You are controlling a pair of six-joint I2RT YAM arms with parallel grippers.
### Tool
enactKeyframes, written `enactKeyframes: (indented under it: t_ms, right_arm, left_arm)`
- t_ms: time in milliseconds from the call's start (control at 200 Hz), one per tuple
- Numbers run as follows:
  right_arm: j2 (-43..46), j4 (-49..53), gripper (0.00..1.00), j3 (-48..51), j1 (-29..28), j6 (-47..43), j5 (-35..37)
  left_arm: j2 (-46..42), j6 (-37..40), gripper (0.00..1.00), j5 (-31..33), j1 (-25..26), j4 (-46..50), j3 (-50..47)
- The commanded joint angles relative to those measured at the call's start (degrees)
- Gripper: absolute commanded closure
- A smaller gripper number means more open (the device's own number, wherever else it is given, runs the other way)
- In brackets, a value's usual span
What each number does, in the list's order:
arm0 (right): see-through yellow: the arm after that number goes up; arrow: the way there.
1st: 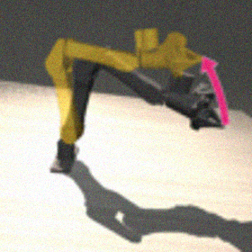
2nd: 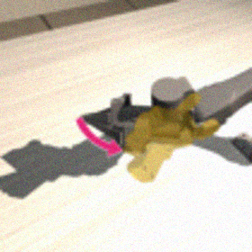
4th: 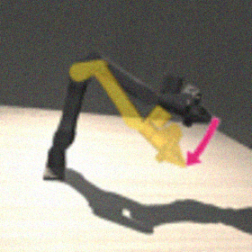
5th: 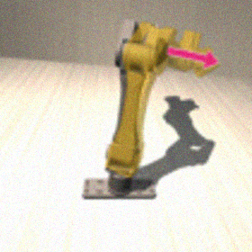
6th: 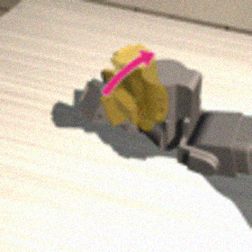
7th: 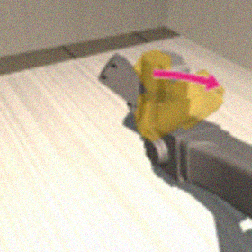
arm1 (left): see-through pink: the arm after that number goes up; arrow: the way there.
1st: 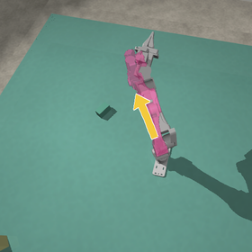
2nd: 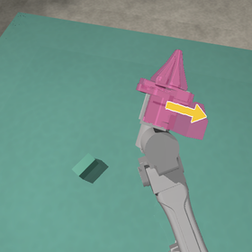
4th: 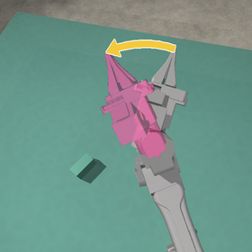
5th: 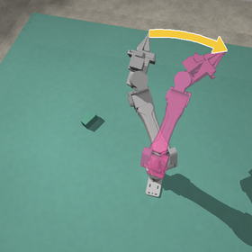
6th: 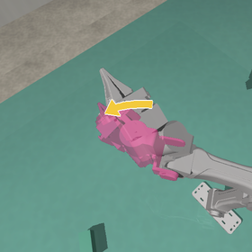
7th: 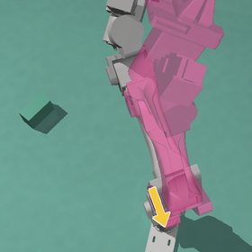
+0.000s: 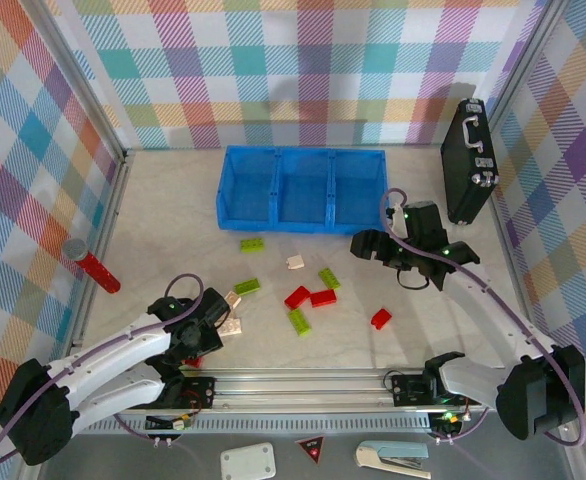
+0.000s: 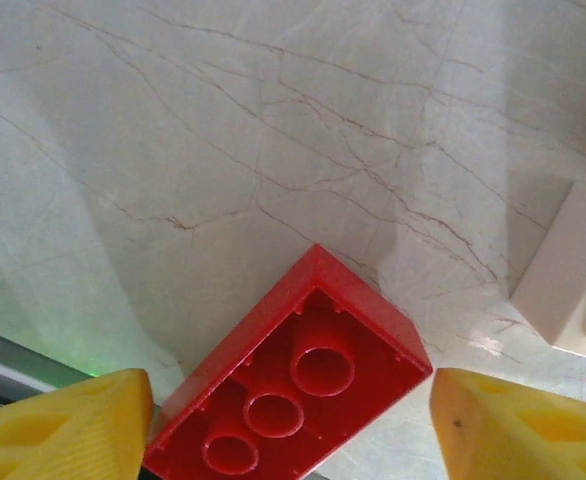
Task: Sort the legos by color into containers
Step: Pick up the lego from the bottom-left of the table.
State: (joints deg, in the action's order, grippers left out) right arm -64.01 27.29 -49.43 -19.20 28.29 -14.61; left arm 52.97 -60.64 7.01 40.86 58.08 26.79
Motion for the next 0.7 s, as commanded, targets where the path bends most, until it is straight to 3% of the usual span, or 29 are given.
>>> enactKeyframes:
  t_ms: [0, 425, 695]
  right_arm:
    - [1.1, 1.2, 0.18, 0.6, -0.5, 0.7, -0.9]
    - [2.5, 1.8, 0.17, 1.0, -0.5, 1.0, -1.4]
    - [3.3, 2.4, 0.17, 0.9, -0.5, 1.0, -1.3]
  left_arm:
    - [-0.8, -0.1, 0.32, -2.5, 0.5, -0.6, -0.5]
    - [-1.4, 0.3, 0.55, -3.5, 0.6, -1.4, -0.4]
    - [-0.6, 0.7, 0.59, -4.1, 0.6, -2.9, -0.8]
